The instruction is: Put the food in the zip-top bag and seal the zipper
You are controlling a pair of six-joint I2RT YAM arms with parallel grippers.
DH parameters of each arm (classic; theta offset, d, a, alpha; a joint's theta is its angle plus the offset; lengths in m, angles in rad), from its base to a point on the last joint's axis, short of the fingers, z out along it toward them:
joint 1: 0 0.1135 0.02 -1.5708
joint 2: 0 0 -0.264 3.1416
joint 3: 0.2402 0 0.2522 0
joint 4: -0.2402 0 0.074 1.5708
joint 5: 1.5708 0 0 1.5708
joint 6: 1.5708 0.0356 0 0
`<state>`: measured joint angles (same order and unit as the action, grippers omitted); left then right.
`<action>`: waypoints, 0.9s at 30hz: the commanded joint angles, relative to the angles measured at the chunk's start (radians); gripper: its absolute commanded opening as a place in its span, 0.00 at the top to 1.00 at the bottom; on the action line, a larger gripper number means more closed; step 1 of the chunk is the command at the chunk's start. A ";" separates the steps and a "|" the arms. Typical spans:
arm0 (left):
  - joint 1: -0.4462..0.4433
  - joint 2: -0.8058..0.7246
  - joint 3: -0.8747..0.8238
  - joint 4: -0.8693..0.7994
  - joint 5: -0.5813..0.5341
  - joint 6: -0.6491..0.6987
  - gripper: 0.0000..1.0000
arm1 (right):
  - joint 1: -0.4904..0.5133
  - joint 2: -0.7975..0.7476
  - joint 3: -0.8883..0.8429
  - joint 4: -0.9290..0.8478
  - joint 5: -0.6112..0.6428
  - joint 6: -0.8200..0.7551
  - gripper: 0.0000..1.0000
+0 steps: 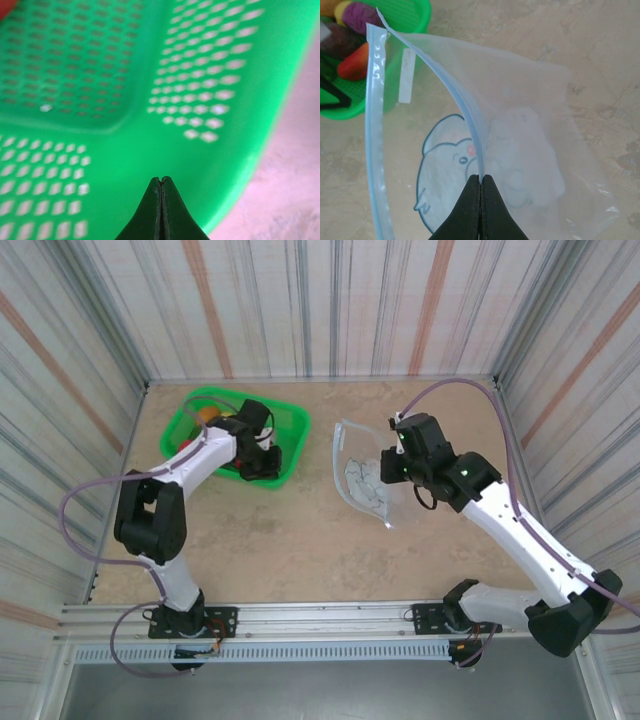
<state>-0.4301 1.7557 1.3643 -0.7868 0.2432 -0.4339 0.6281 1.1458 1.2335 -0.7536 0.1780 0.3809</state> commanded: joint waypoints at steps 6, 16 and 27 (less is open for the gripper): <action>-0.219 -0.070 -0.128 0.094 0.109 -0.228 1.00 | -0.012 -0.064 -0.035 -0.010 0.013 0.002 1.00; -0.363 0.134 0.012 0.275 0.210 -0.365 1.00 | -0.053 -0.119 -0.042 -0.031 0.038 0.033 1.00; -0.262 -0.193 -0.092 0.023 -0.095 -0.178 0.98 | -0.073 -0.106 -0.045 -0.021 0.089 0.040 1.00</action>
<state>-0.7368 1.6562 1.3155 -0.6315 0.2703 -0.6922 0.5606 1.0290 1.1927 -0.7681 0.2428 0.3958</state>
